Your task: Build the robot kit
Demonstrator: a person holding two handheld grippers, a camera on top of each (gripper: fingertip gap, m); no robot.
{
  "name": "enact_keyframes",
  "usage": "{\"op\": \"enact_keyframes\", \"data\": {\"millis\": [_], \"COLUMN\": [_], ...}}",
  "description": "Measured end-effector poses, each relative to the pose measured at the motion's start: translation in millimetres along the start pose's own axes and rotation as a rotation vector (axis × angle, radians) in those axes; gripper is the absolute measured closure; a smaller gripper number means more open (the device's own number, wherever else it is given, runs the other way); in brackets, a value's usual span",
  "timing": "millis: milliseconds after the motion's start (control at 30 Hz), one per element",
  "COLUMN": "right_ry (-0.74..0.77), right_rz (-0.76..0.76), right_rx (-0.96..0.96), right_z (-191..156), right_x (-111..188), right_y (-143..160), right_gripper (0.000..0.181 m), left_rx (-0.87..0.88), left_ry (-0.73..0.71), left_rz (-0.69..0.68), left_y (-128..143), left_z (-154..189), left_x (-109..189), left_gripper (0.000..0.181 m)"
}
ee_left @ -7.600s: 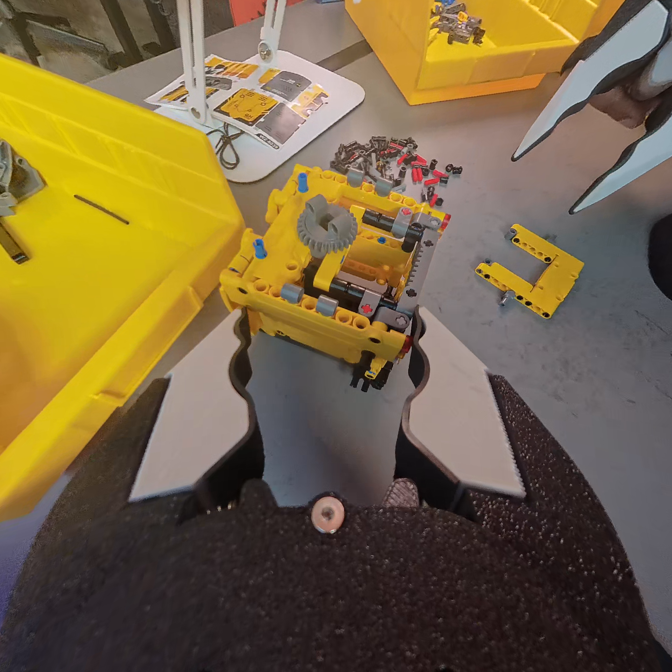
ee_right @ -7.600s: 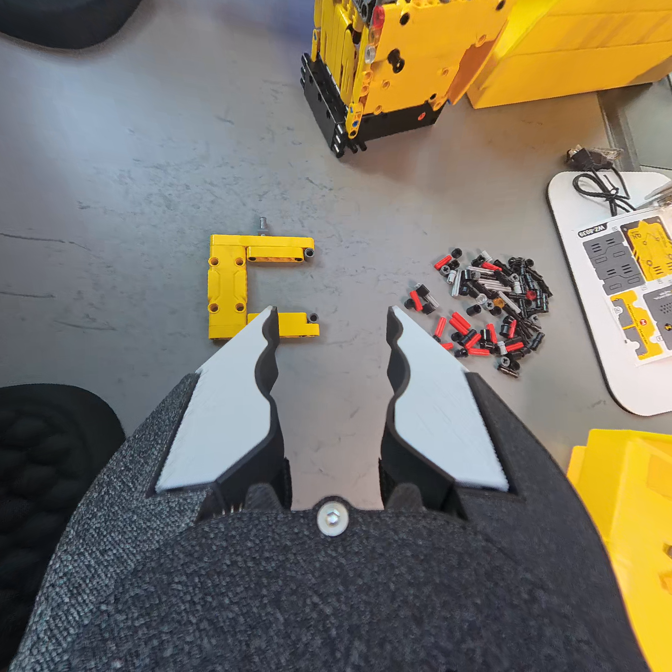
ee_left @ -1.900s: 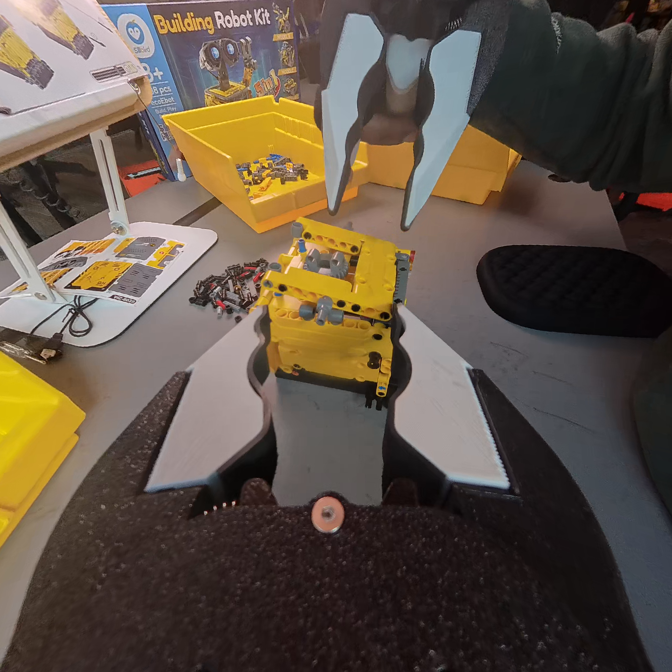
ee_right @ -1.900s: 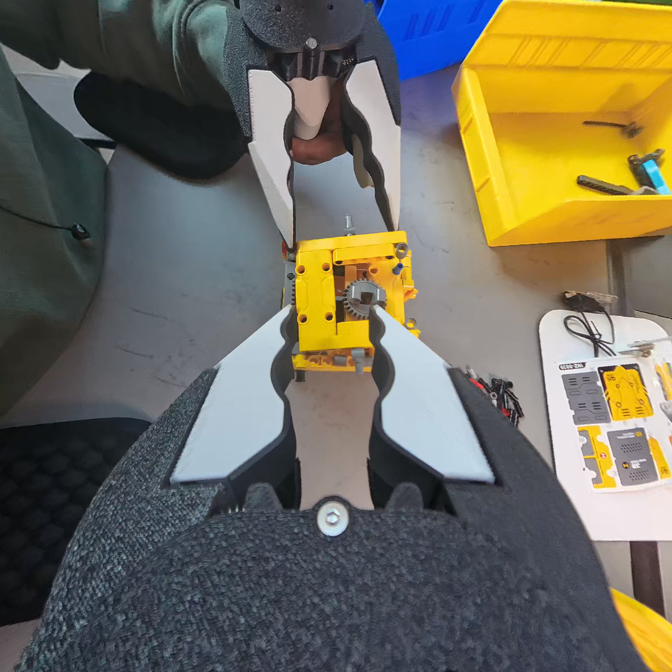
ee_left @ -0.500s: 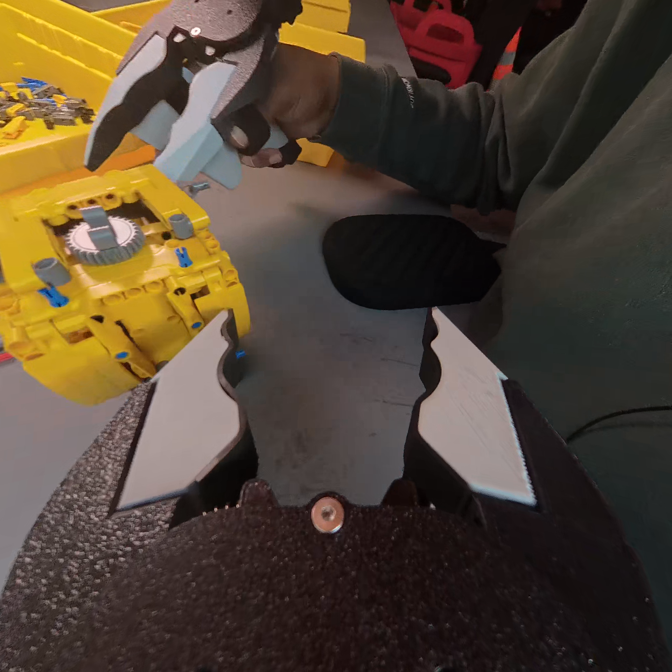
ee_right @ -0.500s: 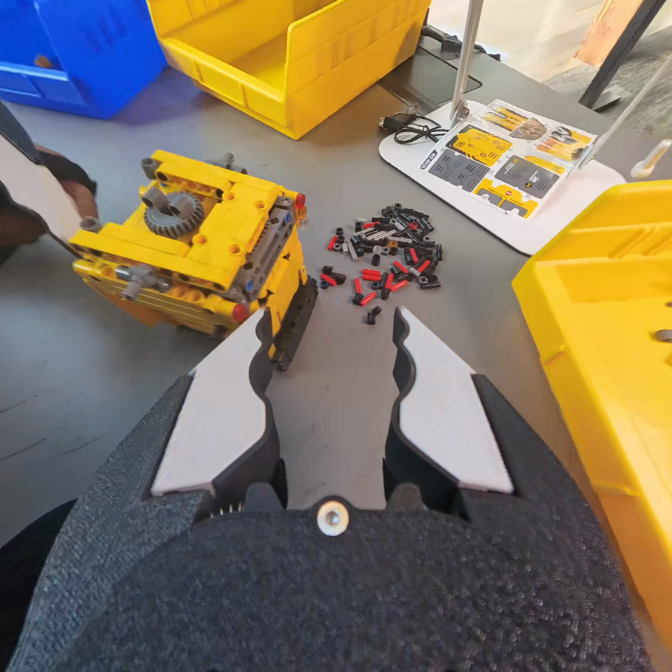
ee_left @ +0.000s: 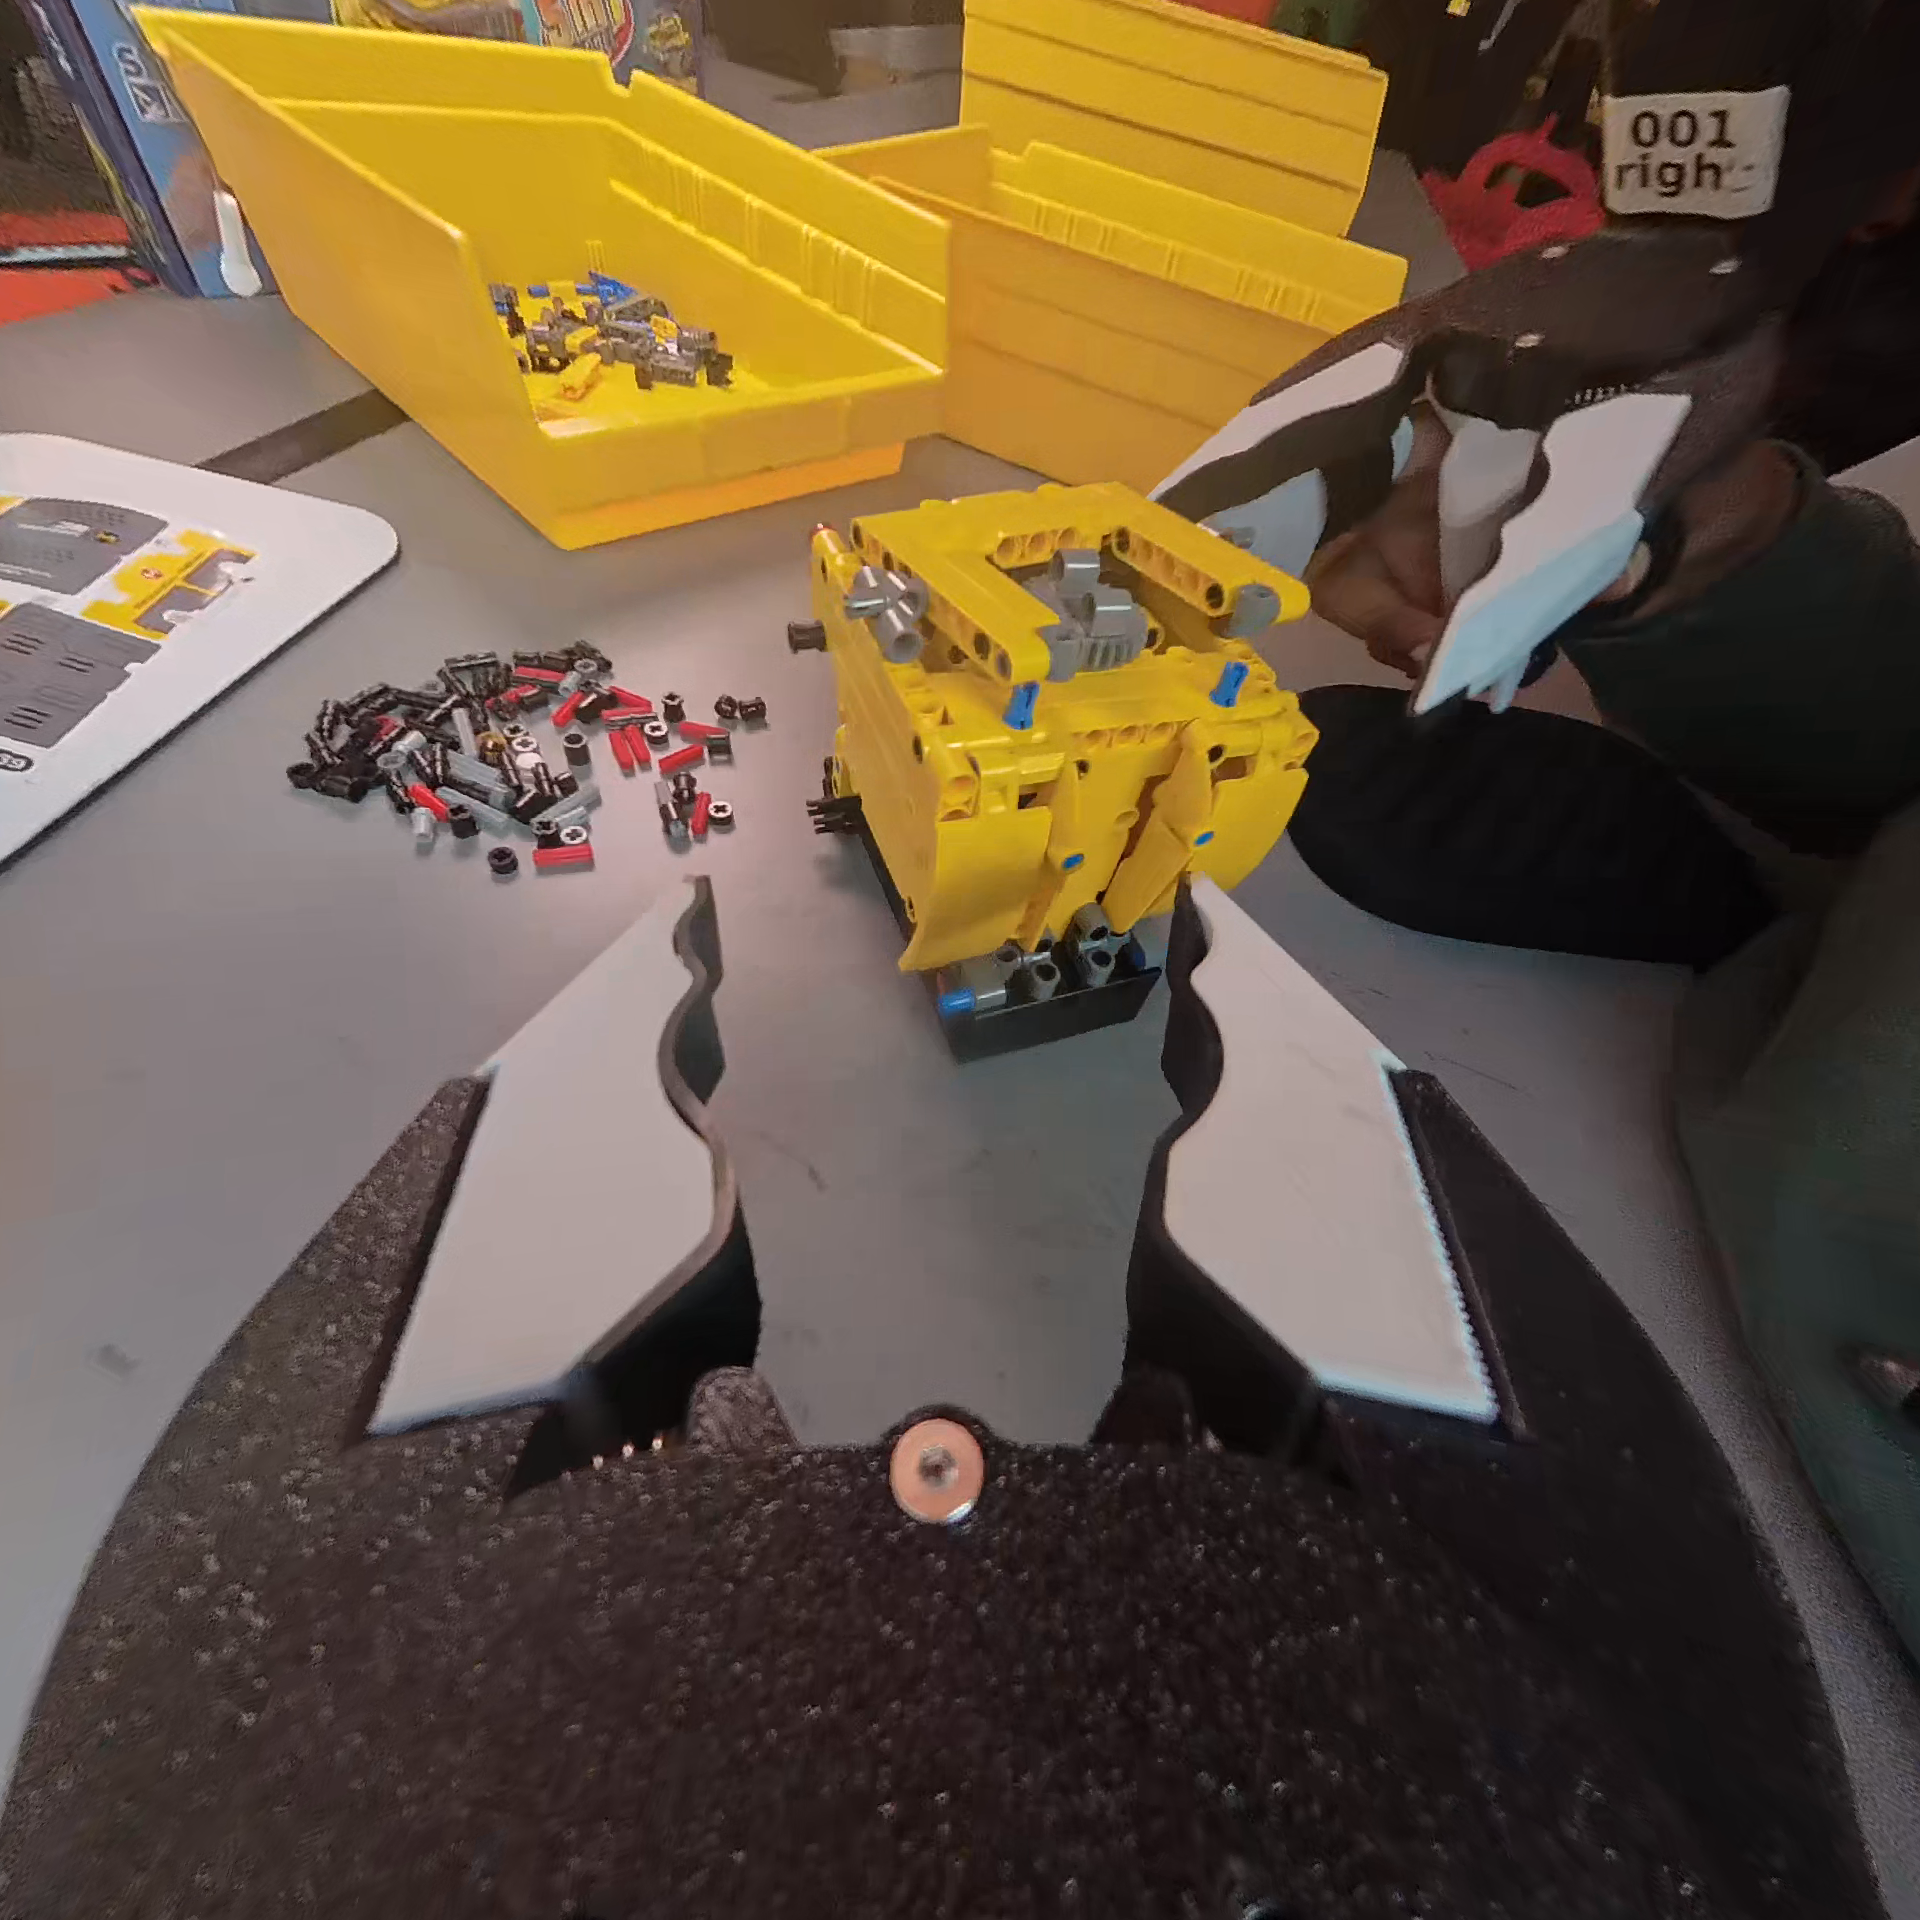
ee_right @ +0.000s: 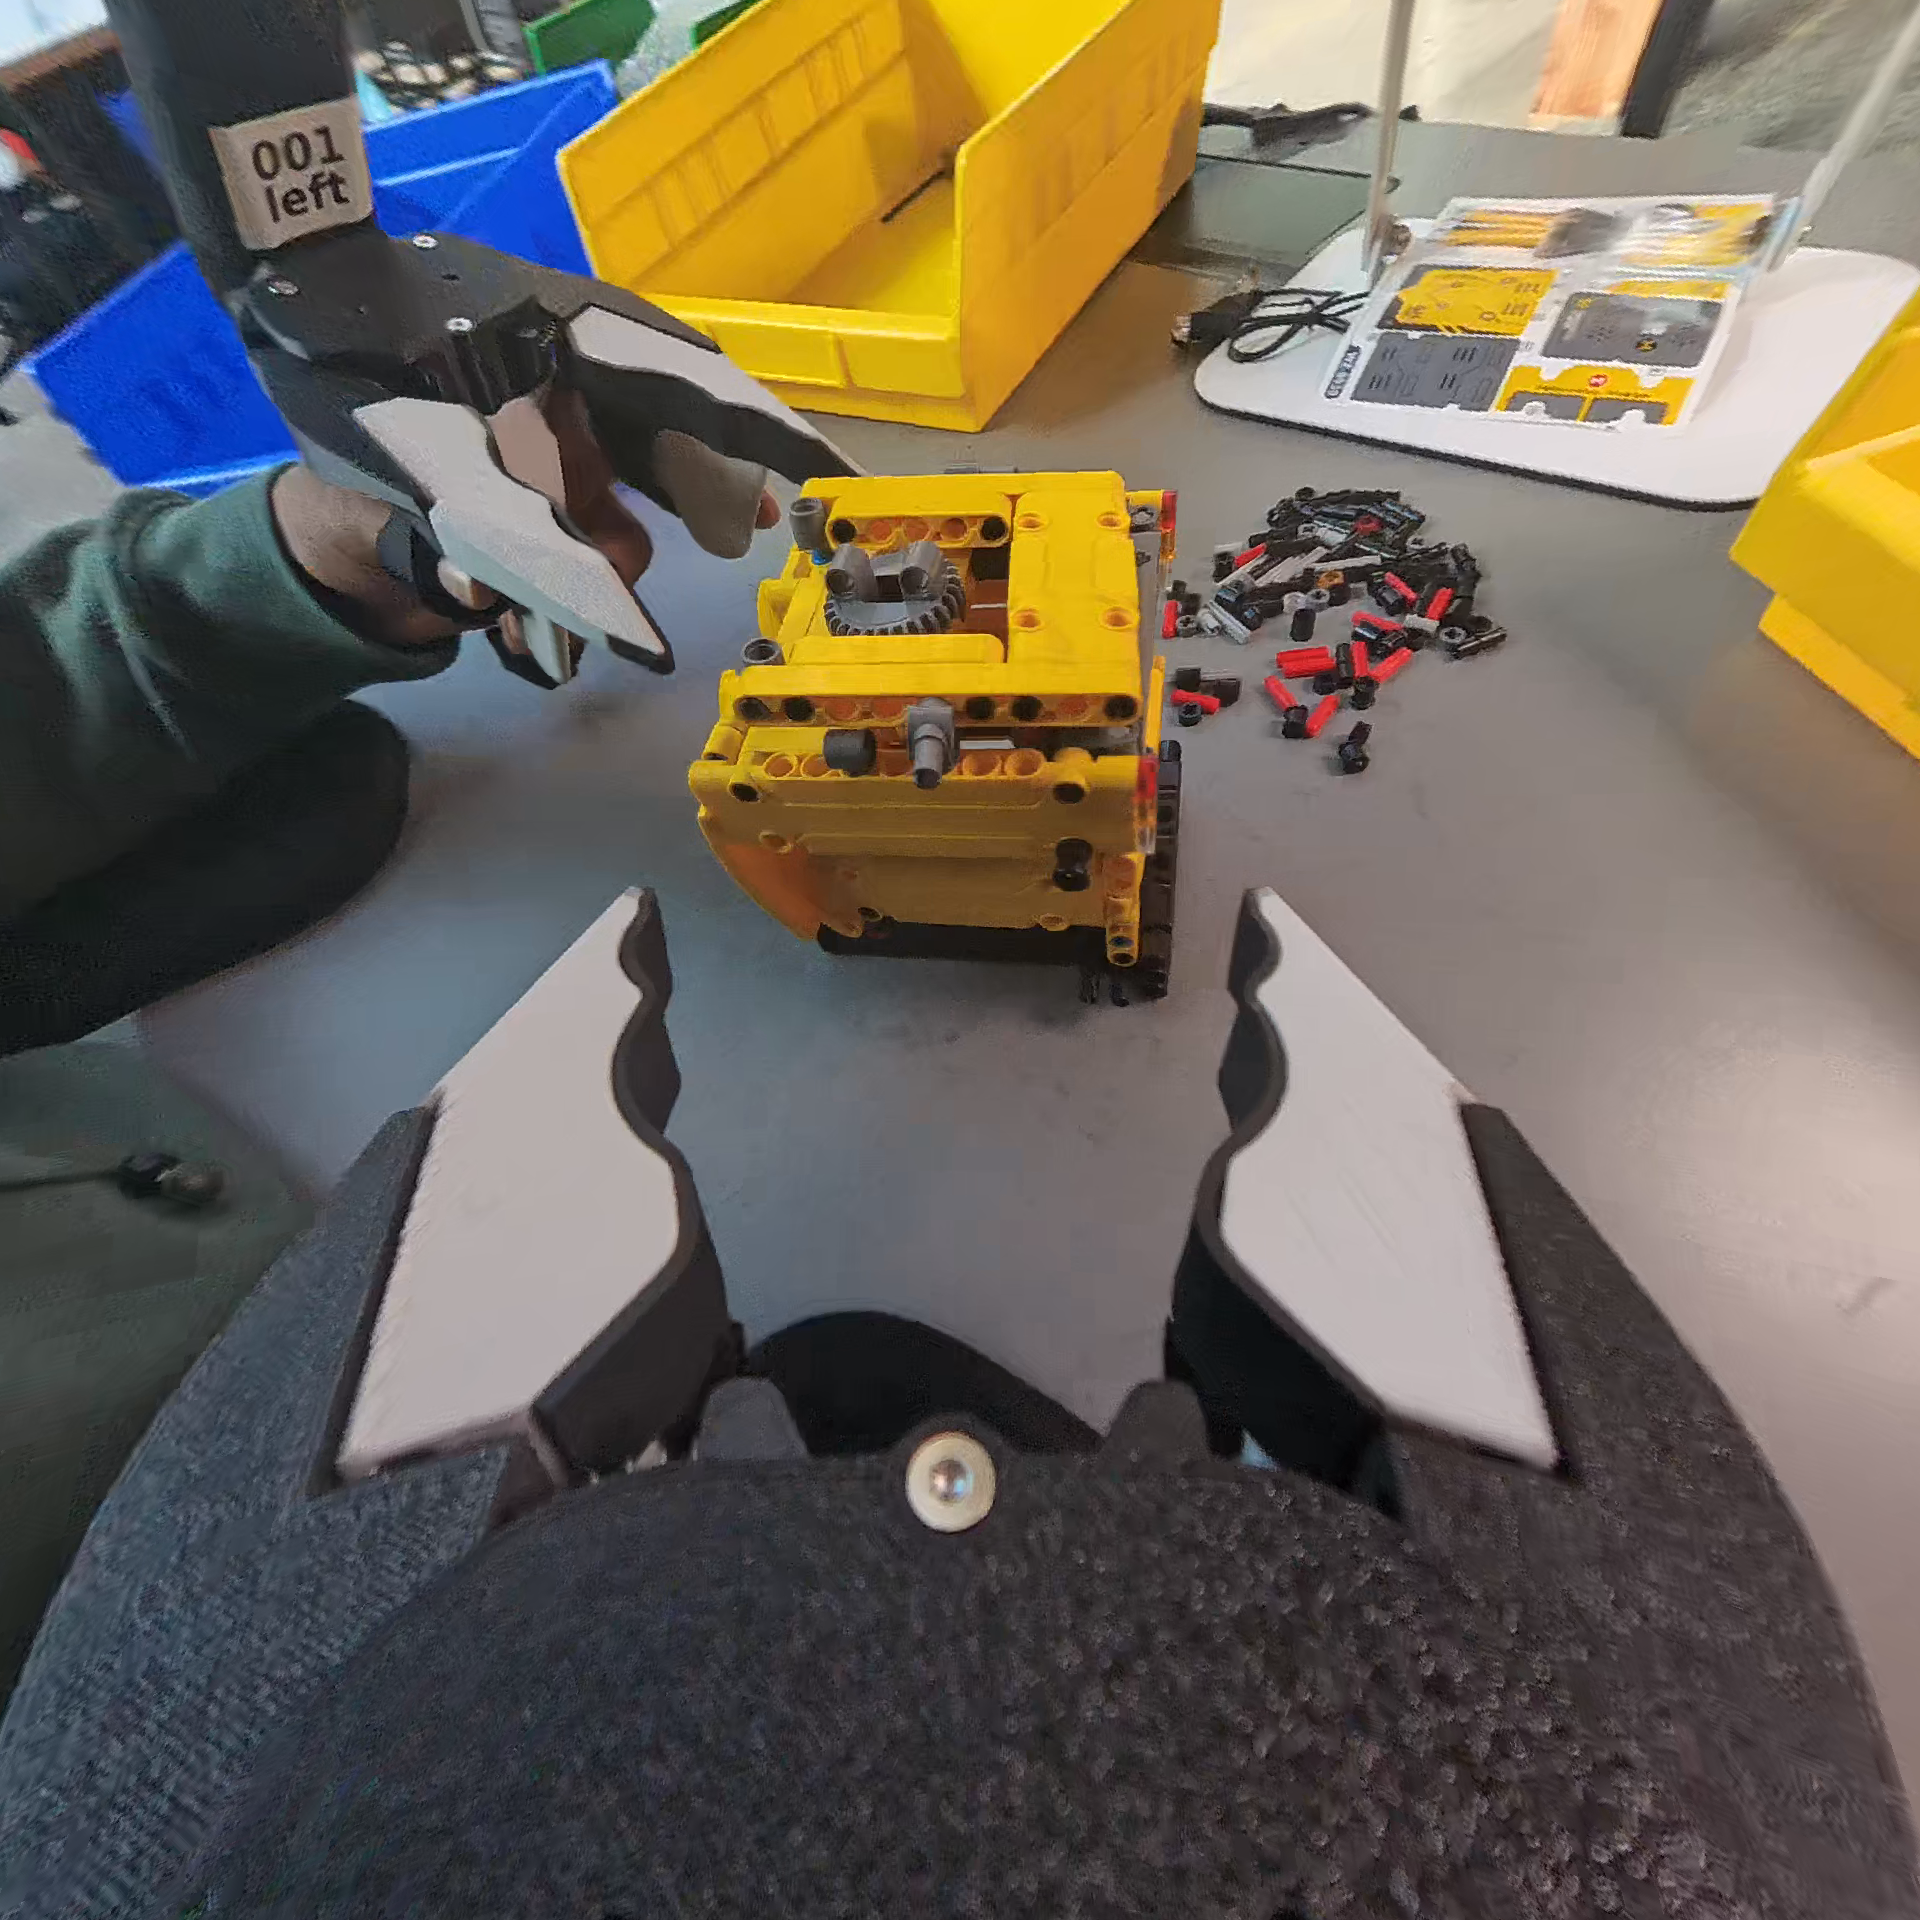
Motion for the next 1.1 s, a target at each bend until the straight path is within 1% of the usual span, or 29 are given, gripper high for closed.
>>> {"op": "enact_keyframes", "data": {"millis": [67,133,167,233,267,300,367,467,500,567,633,700,800,900,967,1033,1100], "right_ry": [0.092,0.152,0.162,0.134,0.112,0.071,-0.074,-0.394,-0.493,-0.625,-0.710,-0.770,-0.806,-0.758,-0.745,-0.736,-0.744], "right_rz": [0.020,0.023,0.016,-0.013,-0.038,-0.077,-0.127,-0.199,-0.217,-0.287,-0.334,-0.355,-0.340,-0.321,-0.276,-0.225,-0.187], "right_rx": [0.016,0.036,0.061,0.095,0.126,0.147,0.272,0.417,0.435,0.508,0.560,0.593,0.599,0.562,0.531,0.494,0.465], "right_z": [-13,-16,-17,-15,-12,-8,2,18,22,25,22,15,9,12,15,18,21], "right_x": [-18,-34,-39,-44,-44,-45,-45,-47,-48,-54,-62,-69,-75,-70,-59,-45,-36], "right_y": [4,4,2,-2,-5,-7,-12,-19,-23,-28,-32,-32,-29,-28,-32,-43,-57], "right_gripper": [0.059,0.055,0.056,0.070,0.071,0.071,0.071,0.072,0.072,0.072,0.072,0.072,0.072,0.073,0.074,0.077,0.088], "left_rx": [0.024,0.008,-0.019,-0.059,-0.068,-0.079,-0.112,-0.131,-0.127,-0.117,-0.105,-0.090,-0.106,-0.114,-0.110,-0.111,-0.111], "left_ry": [0.035,0.065,0.063,0.066,0.071,0.068,0.071,0.084,0.087,0.085,0.085,0.103,0.103,0.090,0.087,0.084,0.089], "left_rz": [-0.012,-0.019,-0.028,-0.040,-0.040,-0.045,-0.055,-0.034,-0.021,0.004,0.010,-0.002,-0.050,-0.066,-0.060,-0.059,-0.059], "left_y": [2,0,-2,-4,-5,-5,-5,-7,-8,-9,-9,-9,-5,-5,-5,-5,-6], "left_z": [-1,6,10,19,23,26,32,37,37,37,37,40,46,46,46,46,46], "left_x": [-12,-19,-20,-20,-19,-18,-12,1,5,11,10,4,-8,-9,-9,-10,-11], "left_gripper": [0.097,0.098,0.099,0.102,0.101,0.101,0.110,0.107,0.103,0.095,0.081,0.072,0.070,0.070,0.070,0.070,0.070]}}
Point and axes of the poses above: each gripper's, where its closed fingertips meet, x back along the fingers, y out of its underside, z = x × y across the jaws, the point moved 9 cm from there along x, back along the fingers, and after that the axes turned 11 degrees about -x, right-handed, at the moved point
